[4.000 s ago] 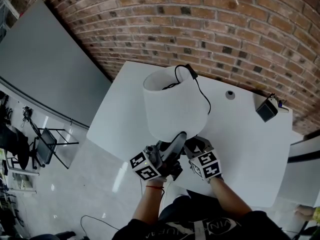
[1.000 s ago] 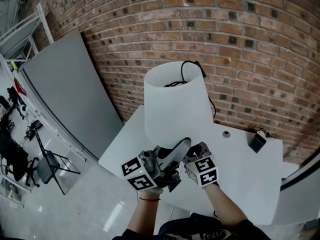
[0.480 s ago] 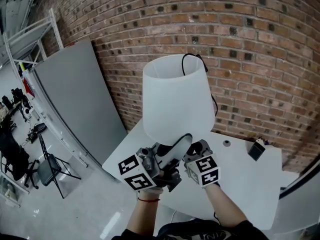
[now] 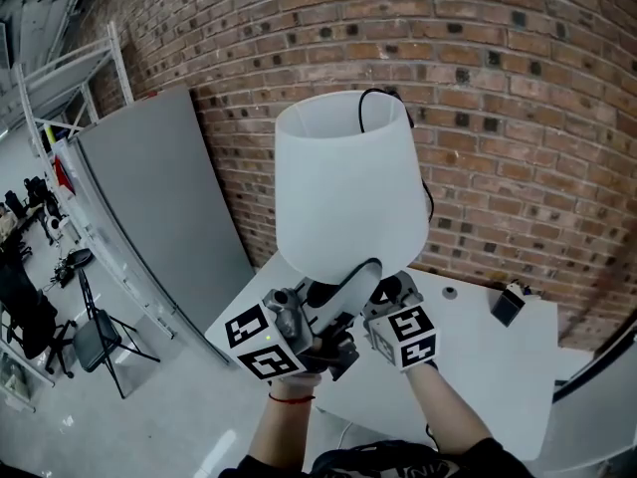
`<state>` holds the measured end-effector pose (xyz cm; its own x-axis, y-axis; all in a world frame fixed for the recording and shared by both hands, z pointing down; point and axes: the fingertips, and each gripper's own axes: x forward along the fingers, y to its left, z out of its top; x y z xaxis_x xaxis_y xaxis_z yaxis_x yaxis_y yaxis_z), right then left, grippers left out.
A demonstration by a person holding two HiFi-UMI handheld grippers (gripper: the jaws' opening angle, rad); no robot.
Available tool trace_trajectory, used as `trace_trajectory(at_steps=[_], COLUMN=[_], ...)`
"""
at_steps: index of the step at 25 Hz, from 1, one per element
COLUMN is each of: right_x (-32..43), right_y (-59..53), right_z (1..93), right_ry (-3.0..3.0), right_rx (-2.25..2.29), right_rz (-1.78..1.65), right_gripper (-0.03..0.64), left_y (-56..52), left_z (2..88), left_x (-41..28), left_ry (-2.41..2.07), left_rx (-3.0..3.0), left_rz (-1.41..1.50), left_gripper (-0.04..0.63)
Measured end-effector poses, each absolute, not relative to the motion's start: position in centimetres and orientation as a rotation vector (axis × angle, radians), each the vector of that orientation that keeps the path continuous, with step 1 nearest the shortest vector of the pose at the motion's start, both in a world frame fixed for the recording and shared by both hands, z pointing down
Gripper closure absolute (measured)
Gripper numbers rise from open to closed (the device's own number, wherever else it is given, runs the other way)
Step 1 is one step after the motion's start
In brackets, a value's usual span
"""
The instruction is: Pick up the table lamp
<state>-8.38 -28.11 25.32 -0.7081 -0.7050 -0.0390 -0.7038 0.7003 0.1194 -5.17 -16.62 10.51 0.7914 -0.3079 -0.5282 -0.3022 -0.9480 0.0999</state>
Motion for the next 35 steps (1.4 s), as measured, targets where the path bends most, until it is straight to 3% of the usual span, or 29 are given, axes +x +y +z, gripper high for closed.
trace_trajectory(at_steps=[35], right_x=[-9.9], right_y=[-23.3], right_z=[23.5], right_ry=[-2.894], right_rx=[1.247], right_rz=[-0.244], right_gripper=[0.459], left_y=[-11.1], left_z=[9.2], left_x=[-6.9], left_ry=[-0.483], left_rx=[2.990], left_rz=[-0.901], left_gripper=[0.587])
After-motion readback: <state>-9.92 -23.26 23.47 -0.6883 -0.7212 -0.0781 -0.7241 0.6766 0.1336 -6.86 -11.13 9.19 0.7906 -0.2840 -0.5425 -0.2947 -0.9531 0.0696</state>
